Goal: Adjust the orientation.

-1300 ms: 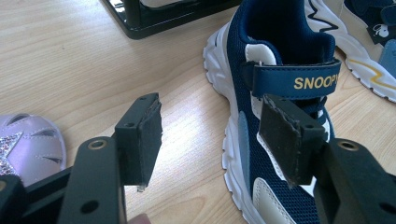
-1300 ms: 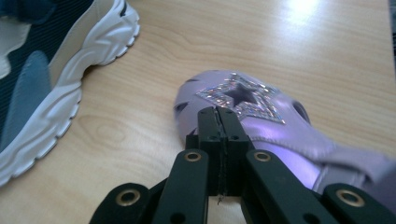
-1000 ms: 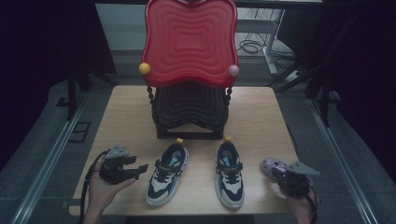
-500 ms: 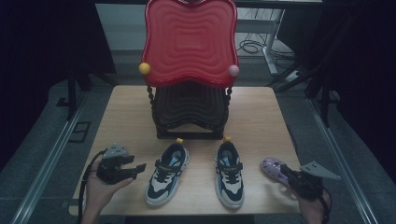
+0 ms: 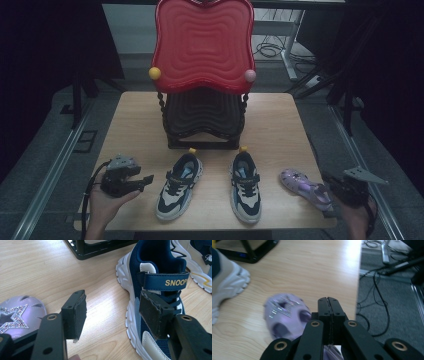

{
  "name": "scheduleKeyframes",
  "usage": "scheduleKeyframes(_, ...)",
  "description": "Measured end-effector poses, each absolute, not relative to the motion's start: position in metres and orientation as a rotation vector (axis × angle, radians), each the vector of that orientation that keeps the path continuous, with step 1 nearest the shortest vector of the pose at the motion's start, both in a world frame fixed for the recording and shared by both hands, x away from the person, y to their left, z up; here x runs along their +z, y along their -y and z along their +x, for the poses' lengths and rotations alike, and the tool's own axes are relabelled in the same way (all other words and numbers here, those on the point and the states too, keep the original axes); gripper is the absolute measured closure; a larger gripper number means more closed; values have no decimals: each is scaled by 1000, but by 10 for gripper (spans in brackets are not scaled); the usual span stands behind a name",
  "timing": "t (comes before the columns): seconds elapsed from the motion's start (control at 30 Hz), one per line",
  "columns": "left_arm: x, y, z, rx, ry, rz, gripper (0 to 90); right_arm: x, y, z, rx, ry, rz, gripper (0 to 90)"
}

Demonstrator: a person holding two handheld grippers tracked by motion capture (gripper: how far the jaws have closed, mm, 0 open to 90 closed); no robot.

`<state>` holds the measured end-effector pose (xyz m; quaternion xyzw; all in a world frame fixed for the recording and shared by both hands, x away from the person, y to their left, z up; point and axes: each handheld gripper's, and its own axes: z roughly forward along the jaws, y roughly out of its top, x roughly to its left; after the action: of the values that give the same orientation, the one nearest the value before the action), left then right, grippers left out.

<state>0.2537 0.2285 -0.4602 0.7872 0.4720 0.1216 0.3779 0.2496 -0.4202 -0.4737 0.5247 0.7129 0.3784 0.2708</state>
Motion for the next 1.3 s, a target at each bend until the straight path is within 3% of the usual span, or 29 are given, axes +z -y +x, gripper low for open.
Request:
scheduleKeyframes(0.37,-461,-231,254,304,-1207,2014,389,-493,436,234,964,-1894,1517,900)
scheduleKeyframes(1.3,-463,-229,255,296,-1201,2030,387,-490,424,229,986,-1915,1555,900)
